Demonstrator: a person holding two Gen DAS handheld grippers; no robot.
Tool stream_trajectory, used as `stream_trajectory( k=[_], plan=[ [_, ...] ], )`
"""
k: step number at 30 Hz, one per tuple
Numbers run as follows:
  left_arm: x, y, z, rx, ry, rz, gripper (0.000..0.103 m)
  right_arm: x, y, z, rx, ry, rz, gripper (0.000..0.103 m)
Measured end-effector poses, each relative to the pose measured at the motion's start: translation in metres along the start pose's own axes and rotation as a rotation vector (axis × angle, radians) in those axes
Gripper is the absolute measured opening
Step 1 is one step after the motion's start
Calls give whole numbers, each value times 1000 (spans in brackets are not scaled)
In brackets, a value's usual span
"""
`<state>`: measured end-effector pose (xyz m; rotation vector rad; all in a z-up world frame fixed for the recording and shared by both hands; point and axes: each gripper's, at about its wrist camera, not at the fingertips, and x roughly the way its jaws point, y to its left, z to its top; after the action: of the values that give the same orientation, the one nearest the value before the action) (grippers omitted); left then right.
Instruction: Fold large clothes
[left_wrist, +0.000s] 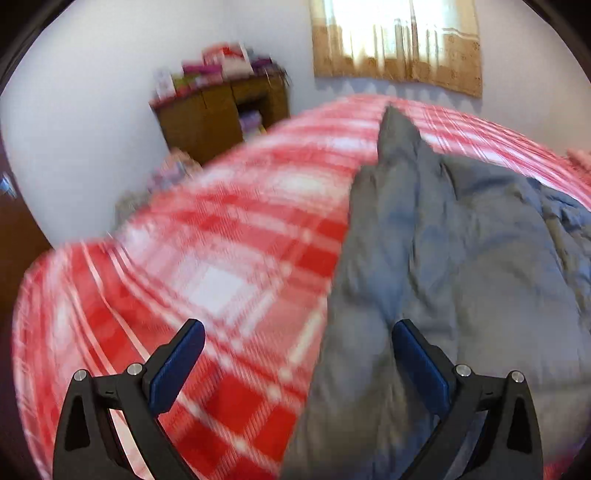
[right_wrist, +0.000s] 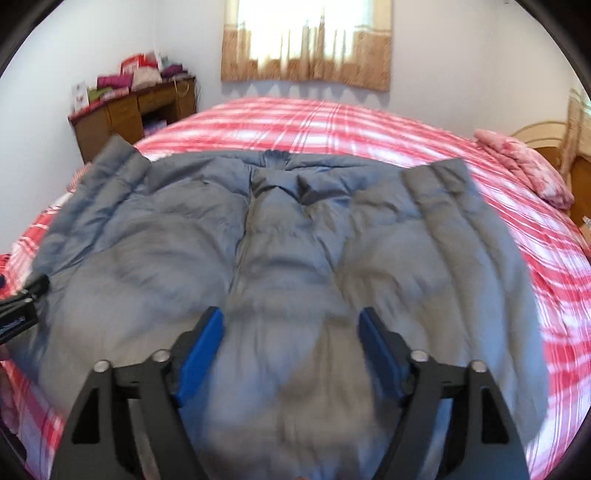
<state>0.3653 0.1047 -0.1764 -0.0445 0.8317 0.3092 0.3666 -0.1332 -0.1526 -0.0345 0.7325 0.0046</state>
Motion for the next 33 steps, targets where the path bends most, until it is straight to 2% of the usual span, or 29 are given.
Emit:
stream_trajectory(
  k=[1, 3, 7, 9, 10, 12, 13, 16, 18, 19, 24, 30, 33],
  plan=[
    [5, 0, -6, -9, 27, -42, 102, -2, 2, -9, -7, 4, -3, 83],
    [7, -4, -11, -2, 12, -52, 102, 4, 9, -22, -55, -1, -33, 83],
    [10, -7, -11, -9, 18, -91, 102, 10, 18, -24, -93, 4, -70, 83],
    [12, -6, -9, -20, 28, -154, 87, 16, 22, -25, -120, 27, -89, 83],
    [10, -6, -9, -18, 23, -166, 85, 17, 24, -24, -125, 32, -94, 83],
    [10, -7, -9, -6, 20, -204, 61, 18, 23, -25, -121, 41, -91, 84],
    [9, -11, -10, -11, 26, -252, 55, 17, 22, -25, -117, 44, -87, 84],
    [9, -13, -9, -37, 38, -316, 36, 15, 21, -27, -113, 41, -86, 84],
    [7, -13, -8, -34, 33, -345, 13, 13, 20, -30, -114, 40, -88, 84],
    [5, -14, -8, -24, 31, -356, 12, 12, 19, -30, -114, 41, -87, 84],
    [-12, -10, -11, 32, -46, -291, 8, 10, 28, -31, -127, 47, -117, 84],
    [-26, 17, -14, -9, -64, -306, 7, 1, 51, -38, -153, 41, -164, 84],
    [-39, 28, -20, -3, -87, -276, 6, -3, 68, -42, -168, 33, -149, 83]
  ],
)
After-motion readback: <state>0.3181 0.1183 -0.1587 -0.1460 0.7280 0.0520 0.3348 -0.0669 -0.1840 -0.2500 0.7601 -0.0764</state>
